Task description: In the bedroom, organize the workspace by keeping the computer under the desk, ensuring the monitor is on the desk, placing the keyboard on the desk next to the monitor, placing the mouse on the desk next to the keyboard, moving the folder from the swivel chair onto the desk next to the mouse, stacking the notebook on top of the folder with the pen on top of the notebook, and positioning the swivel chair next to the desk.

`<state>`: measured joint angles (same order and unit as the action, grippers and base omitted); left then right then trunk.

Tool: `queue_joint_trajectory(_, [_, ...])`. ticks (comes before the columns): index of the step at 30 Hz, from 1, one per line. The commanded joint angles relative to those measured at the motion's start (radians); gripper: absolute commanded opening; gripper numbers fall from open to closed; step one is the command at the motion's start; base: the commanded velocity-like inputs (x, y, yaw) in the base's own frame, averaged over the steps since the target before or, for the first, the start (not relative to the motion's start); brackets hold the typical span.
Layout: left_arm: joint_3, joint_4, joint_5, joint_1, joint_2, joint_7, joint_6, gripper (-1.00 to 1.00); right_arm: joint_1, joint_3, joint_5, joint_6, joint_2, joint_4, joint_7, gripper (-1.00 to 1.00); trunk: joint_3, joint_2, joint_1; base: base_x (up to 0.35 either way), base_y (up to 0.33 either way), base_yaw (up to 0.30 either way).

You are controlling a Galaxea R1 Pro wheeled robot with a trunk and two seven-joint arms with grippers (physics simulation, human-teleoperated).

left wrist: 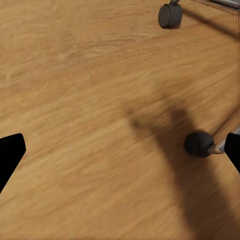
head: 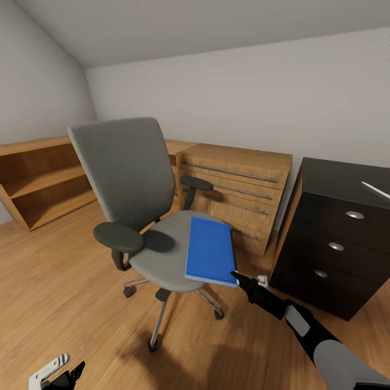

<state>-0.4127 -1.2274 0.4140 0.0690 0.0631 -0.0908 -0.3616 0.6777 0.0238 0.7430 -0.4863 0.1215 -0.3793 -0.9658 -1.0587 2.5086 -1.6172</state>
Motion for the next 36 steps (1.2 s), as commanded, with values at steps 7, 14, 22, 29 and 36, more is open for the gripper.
queue_joint_trajectory(7, [-0.002, -0.001, 0.006, 0.0, 0.0, -0.003, -0.007, 1.0, 0.0, 0.002, 0.002, -0.008, 0.0, 0.0, -0.002, -1.0, 0.026, -0.001, 0.003, 0.0, 0.0, 0.0])
queue_joint_trajectory(14, [-0.001, -0.001, 0.006, 0.0, -0.001, -0.003, -0.007, 1.0, 0.0, 0.002, 0.002, -0.009, 0.001, -0.002, -0.002, -1.0, 0.054, -0.003, 0.006, 0.0, 0.0, 0.0])
queue_joint_trajectory(22, [0.0, -0.001, 0.005, 0.0, -0.002, -0.003, -0.007, 1.0, 0.0, 0.001, 0.002, -0.009, 0.001, -0.004, -0.002, -1.0, 0.084, -0.005, 0.01, 0.0, 0.0, 0.0])
queue_joint_trajectory(29, [0.0, 0.0, 0.005, 0.0, -0.002, -0.002, -0.007, 1.0, 0.0, 0.002, 0.002, -0.011, 0.001, -0.004, -0.002, -1.0, 0.112, -0.007, 0.013, 0.0, 0.0, 0.0])
queue_joint_trajectory(36, [0.001, 0.015, 0.005, 0.0, -0.001, 0.004, -0.007, 1.0, 0.0, 0.002, 0.002, -0.011, 0.0, -0.004, -0.001, -1.0, 0.139, -0.008, 0.016, 0.0, 0.0, 0.0])
